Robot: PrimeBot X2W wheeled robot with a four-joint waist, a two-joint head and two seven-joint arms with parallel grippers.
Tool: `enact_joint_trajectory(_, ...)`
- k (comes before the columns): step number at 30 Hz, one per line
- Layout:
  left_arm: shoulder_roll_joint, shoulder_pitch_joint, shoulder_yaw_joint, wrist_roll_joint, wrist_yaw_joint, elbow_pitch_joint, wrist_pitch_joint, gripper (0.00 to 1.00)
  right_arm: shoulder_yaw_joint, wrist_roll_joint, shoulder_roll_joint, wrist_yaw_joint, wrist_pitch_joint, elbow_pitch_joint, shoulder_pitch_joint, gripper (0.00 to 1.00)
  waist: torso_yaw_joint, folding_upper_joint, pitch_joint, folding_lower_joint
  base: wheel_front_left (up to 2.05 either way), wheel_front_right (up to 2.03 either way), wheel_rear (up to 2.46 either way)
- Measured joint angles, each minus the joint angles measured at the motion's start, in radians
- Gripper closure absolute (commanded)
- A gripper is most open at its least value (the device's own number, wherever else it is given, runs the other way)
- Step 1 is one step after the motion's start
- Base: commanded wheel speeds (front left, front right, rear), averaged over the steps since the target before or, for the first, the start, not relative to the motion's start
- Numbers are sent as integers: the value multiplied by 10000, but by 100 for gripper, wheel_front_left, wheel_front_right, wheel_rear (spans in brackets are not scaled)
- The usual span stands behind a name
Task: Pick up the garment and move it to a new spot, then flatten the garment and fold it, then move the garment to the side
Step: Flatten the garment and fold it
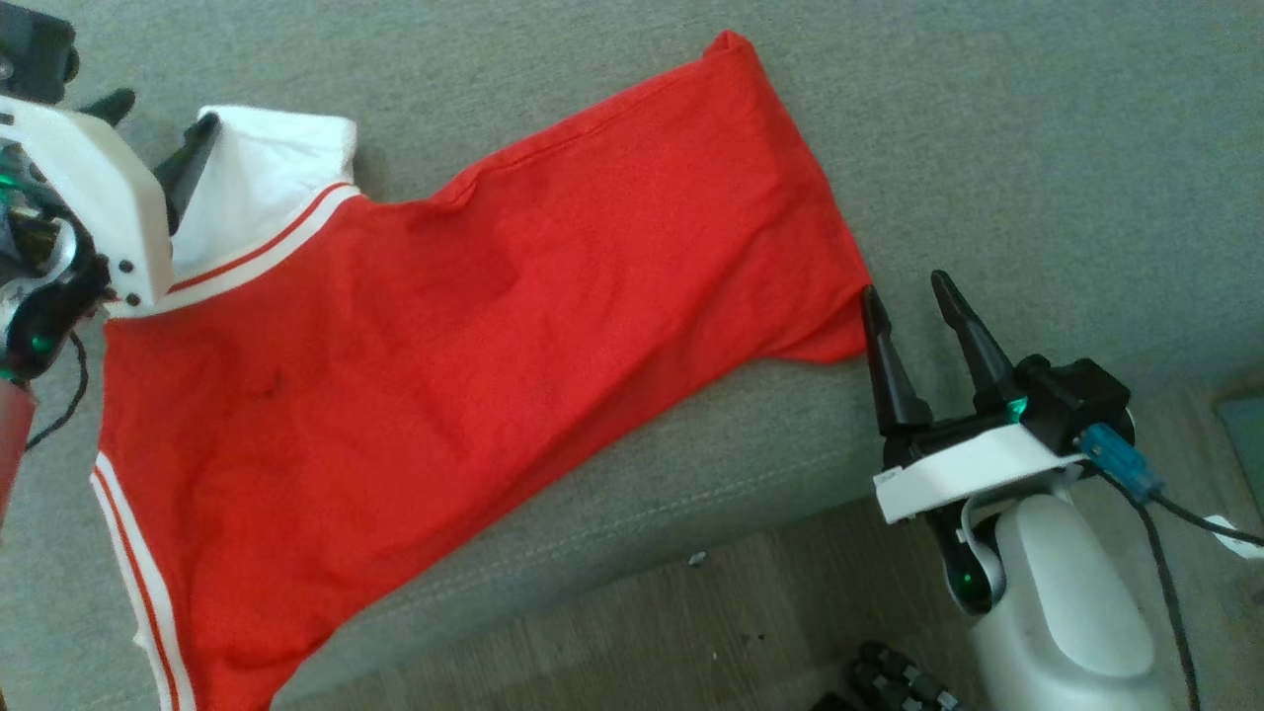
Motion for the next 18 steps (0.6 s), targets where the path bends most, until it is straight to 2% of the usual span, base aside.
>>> enact_joint_trajectory(7,311,20,-798,-1085,-71,-134,823,0,-65,115,0,-10,0,-167,145,0,-124,0,-45,0,0,0,0)
enact_joint_trajectory(8,408,19,-895,-1120,-71,-173,830,19,-107,113,-2,-10,0,-190,138,0,-115,0,-52,0,0,0,0)
enact_joint_trajectory(9,487,22,-972,-1225,-71,-163,882,52,-134,104,-2,-10,0,-224,129,0,-102,0,-67,0,0,0,0)
enact_joint_trajectory(10,558,37,-1030,-1348,-69,-163,895,78,-136,98,-2,-10,0,-238,109,0,-89,0,-86,0,0,0,0)
enact_joint_trajectory(11,629,41,-1076,-1400,-69,-161,802,100,-134,61,-2,-10,0,-251,92,0,-77,0,-100,0,0,0,0)
enact_joint_trajectory(18,731,33,-1110,-876,-71,121,-1381,100,-71,236,-4,-12,619,174,-833,0,143,0,-271,0,0,0,0)
